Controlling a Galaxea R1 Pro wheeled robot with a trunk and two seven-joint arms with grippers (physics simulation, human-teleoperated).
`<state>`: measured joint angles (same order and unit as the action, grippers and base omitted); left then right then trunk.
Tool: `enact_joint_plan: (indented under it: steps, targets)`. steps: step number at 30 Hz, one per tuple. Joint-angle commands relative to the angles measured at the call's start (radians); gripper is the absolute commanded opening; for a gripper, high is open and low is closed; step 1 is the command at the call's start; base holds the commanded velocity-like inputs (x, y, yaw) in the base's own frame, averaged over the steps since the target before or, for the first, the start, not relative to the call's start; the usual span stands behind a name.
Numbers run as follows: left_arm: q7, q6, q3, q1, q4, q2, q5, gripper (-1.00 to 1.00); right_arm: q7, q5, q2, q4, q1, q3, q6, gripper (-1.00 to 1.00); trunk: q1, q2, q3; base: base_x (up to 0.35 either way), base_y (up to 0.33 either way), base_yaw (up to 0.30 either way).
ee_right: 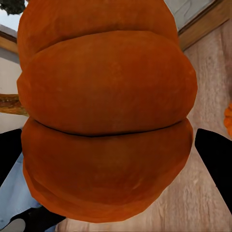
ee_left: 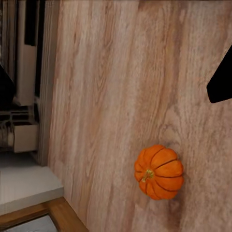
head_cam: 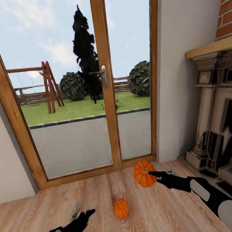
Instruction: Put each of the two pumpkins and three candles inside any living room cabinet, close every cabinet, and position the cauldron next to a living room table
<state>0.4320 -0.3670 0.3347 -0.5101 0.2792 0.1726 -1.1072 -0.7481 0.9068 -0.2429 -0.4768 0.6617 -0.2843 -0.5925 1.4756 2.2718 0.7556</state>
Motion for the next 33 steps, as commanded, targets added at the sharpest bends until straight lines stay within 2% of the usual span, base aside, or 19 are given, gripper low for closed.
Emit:
enact_joint_plan:
  steps: [1,12,15,17,21,30,33]
  targets:
    - [-0.009,-0.003,0.003,-0.001,-0.001,0.0,-0.008,1.0,0.001,0.011,-0.001,0.0,0.001,-0.004,-0.005,-1.0,0.004,0.008,0.004,0.0,0.0,0.0]
    - [-0.014,0.002,0.005,0.0,-0.004,-0.001,-0.008,1.0,-0.007,0.017,-0.009,-0.016,0.001,-0.006,-0.012,-1.0,0.046,0.085,0.039,0.0,0.0,0.0]
    - [-0.013,0.003,0.006,0.001,-0.004,-0.001,-0.008,1.0,-0.023,0.019,-0.009,-0.091,0.001,-0.006,-0.034,-1.0,0.057,0.106,0.048,0.0,0.0,0.0]
    - [-0.012,0.003,0.006,0.001,-0.005,-0.001,-0.008,1.0,-0.026,0.018,-0.007,-0.169,0.001,-0.007,-0.08,-1.0,0.065,0.12,0.054,0.0,0.0,0.0]
    - [-0.007,0.003,0.006,0.001,-0.004,-0.001,-0.009,1.0,-0.026,0.019,-0.007,-0.251,0.001,-0.008,-0.131,-1.0,0.08,0.148,0.067,0.0,0.0,0.0]
    - [-0.004,0.002,0.01,0.001,0.007,-0.001,-0.008,1.0,-0.028,0.021,-0.012,-0.265,0.001,-0.008,-0.191,-1.0,0.115,0.211,0.095,0.0,0.0,0.0]
    - [0.029,0.002,0.013,0.001,0.006,-0.001,-0.005,1.0,-0.028,0.021,-0.012,-0.264,0.001,-0.008,-0.194,-1.0,0.125,0.228,0.105,0.0,0.0,0.0]
